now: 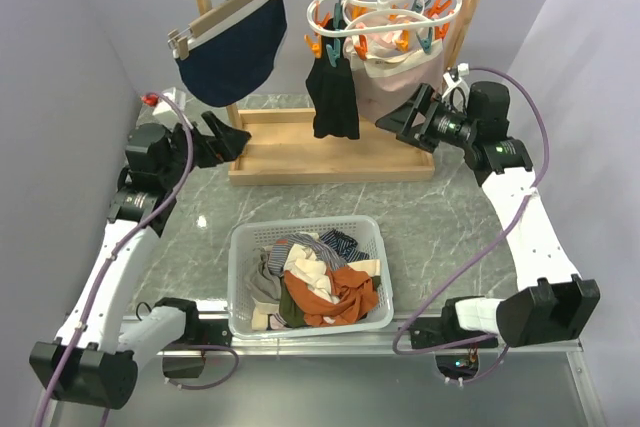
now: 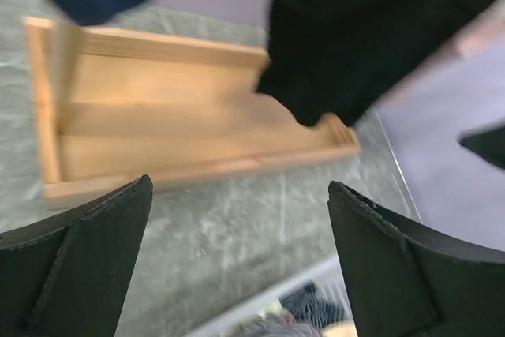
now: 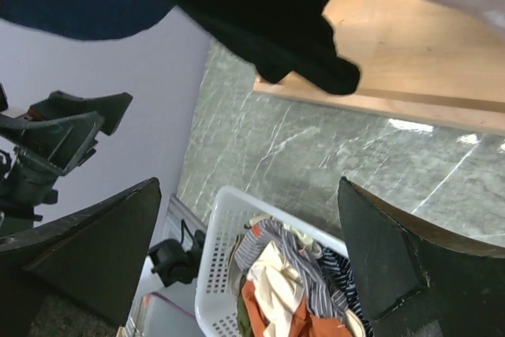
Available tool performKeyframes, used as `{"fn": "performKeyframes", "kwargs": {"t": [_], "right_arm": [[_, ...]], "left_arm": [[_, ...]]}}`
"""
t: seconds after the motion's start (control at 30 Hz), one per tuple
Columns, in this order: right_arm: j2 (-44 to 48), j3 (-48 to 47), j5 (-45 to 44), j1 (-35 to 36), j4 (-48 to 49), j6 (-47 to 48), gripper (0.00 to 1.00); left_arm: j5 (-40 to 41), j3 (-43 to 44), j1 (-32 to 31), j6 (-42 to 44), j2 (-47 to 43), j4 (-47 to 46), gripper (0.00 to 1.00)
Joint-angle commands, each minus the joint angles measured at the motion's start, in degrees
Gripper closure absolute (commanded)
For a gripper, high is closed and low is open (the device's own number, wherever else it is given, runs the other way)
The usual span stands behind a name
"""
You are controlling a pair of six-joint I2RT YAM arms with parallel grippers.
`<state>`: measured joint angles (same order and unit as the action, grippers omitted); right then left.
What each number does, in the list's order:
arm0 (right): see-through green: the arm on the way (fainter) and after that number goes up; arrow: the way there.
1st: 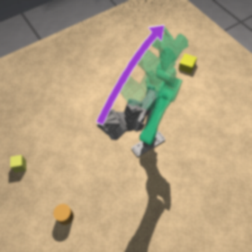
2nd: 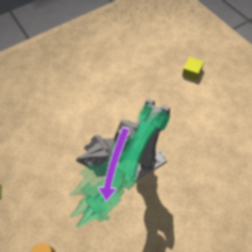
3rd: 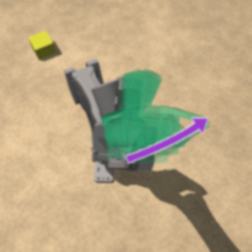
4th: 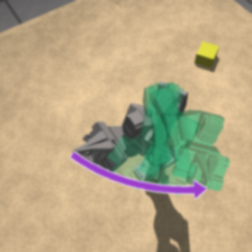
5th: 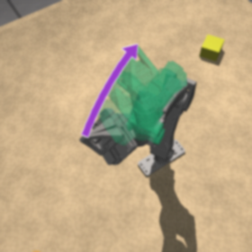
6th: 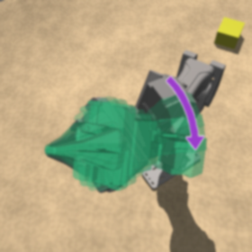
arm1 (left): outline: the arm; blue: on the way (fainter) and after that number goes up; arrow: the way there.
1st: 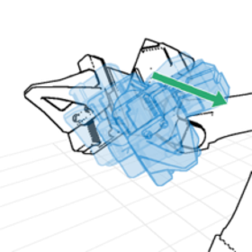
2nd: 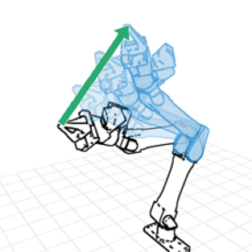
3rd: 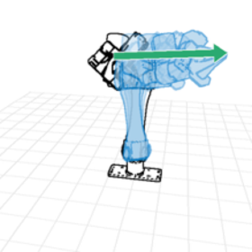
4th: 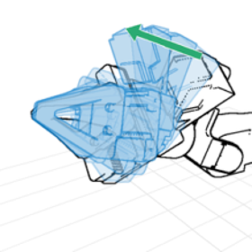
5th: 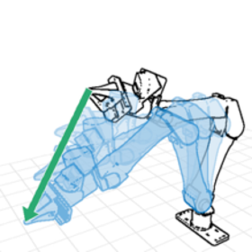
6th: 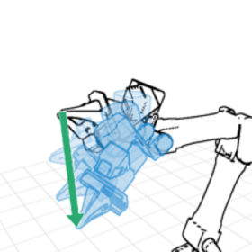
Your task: Remove the underwear clipped to the hanger
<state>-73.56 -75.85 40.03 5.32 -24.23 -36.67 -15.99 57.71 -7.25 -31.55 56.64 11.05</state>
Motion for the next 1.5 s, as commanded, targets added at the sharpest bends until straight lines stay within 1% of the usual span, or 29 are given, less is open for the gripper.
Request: {"fn": "performKeyframes", "kwargs": {"t": [0.0, 0.07, 0.13, 0.17, 0.2, 0.27, 0.3, 0.37, 0.4, 0.43, 0.5, 0.53, 0.57, 0.6, 0.63, 0.7, 0.73, 0.77, 0.9, 0.93, 1.03, 1.17, 1.2, 1.3, 1.37, 1.43, 1.47], "right_arm": [[3.4, -0.9, 1.4, 1.4, -2.1, 2.7, 0.0], [4.4, -0.4, 3.0, 2.7, -2.3, 4.0, 0.0], [6.7, 0.0, 1.6, 4.8, -1.8, 5.7, 0.0], [7.3, -0.4, 0.2, 7.8, -1.9, 6.5, 0.0], [8.1, -1.0, -4.6, 10.0, -3.2, 7.6, 0.0], [7.8, -4.2, -9.8, 13.9, -5.4, 11.3, 0.0], [7.0, -5.3, -14.1, 17.1, -7.1, 12.2, 0.0], [6.5, -6.8, -17.6, 18.9, -7.5, 13.5, 0.0], [6.5, -7.1, -19.2, 20.1, -7.0, 13.8, 0.0], [6.7, -7.1, -22.9, 20.6, -6.3, 14.3, 0.0], [7.5, -6.6, -27.2, 21.5, -3.7, 15.3, 0.0], [7.6, -6.2, -30.8, 21.9, -2.8, 16.2, 0.0], [7.7, -6.0, -31.9, 22.0, -2.1, 16.6, 0.0], [7.6, -5.9, -32.6, 22.2, -0.2, 17.5, 0.0], [7.3, -6.3, -33.0, 22.2, 0.3, 17.9, 0.0], [5.9, -7.5, -33.6, 22.4, 0.8, 18.5, 0.0], [5.5, -8.2, -34.0, 22.4, 1.2, 18.5, 0.0], [5.2, -8.3, -34.1, 22.5, 1.5, 18.3, 0.0], [5.1, -6.3, -35.6, 22.5, 5.1, 17.4, 0.0], [4.8, -6.1, -36.8, 22.6, 5.3, 17.4, 0.0], [4.4, -6.3, -39.2, 22.5, 5.5, 17.6, 0.0], [3.9, -6.7, -41.2, 22.6, 5.4, 18.1, 0.0], [3.7, -6.6, -41.5, 22.6, 5.2, 18.1, 0.0], [3.6, -6.2, -42.2, 22.6, 5.1, 18.4, 0.0], [3.4, -6.1, -43.0, 22.5, 4.9, 18.5, 0.0], [3.2, -6.6, -43.7, 22.5, 4.6, 18.7, 0.0], [2.9, -6.8, -43.7, 22.5, 4.5, 18.7, 0.0]], "left_arm": [[-7.2, 2.7, -2.8, 2.0, -3.7, 4.1, 0.0], [-8.7, 2.1, -4.0, 2.4, -5.0, 6.7, 0.0], [-9.9, 0.9, -5.7, 2.1, -6.5, 7.8, 0.01], [-10.5, 0.6, -6.5, 2.2, -6.9, 8.2, 0.0], [-10.8, 0.3, -7.4, 2.4, -7.0, 8.5, 0.0], [-9.2, 0.5, -10.2, 3.2, -6.4, 8.3, 0.0], [-8.0, 0.8, -11.1, 3.4, -5.9, 7.5, 0.0], [-7.0, 0.9, -14.4, 4.1, -3.6, 5.5, 0.0], [-4.7, 2.2, -15.7, 5.0, -2.3, 5.0, 0.01], [-3.0, 3.4, -18.0, 5.9, -1.0, 5.5, 0.01], [-0.8, 5.6, -19.2, 7.8, 1.9, 3.6, 0.0], [1.7, 6.1, -19.6, 8.1, 2.6, 2.9, 0.01], [2.7, 6.5, -19.6, 8.6, 3.2, 2.1, 0.01], [4.2, 7.4, -19.8, 8.9, 4.7, 1.3, 0.01], [7.5, 8.0, -20.0, 8.9, 5.7, 0.2, 0.0], [8.9, 10.1, -20.4, 9.7, 8.9, -1.1, 0.0], [9.8, 10.6, -21.9, 10.3, 10.0, -3.0, 0.0], [12.2, 12.1, -23.1, 12.3, 13.0, -3.3, 0.0], [15.7, 16.9, -28.7, 16.8, 21.3, -4.4, 0.0], [15.8, 17.9, -29.0, 17.0, 23.7, -5.6, 0.01], [15.8, 18.7, -30.9, 16.3, 26.1, -8.1, 0.01], [24.6, 21.8, -34.9, 16.1, 31.1, -9.6, 0.01], [28.3, 22.5, -36.4, 16.2, 32.0, -9.6, 0.01], [32.7, 25.0, -39.2, 16.3, 35.4, -11.5, 0.01], [34.1, 26.7, -40.3, 16.8, 38.3, -13.1, 0.01], [36.7, 28.7, -41.3, 16.4, 40.8, -12.7, 0.0], [38.0, 30.8, -41.2, 16.0, 43.6, -12.0, 0.0]]}}
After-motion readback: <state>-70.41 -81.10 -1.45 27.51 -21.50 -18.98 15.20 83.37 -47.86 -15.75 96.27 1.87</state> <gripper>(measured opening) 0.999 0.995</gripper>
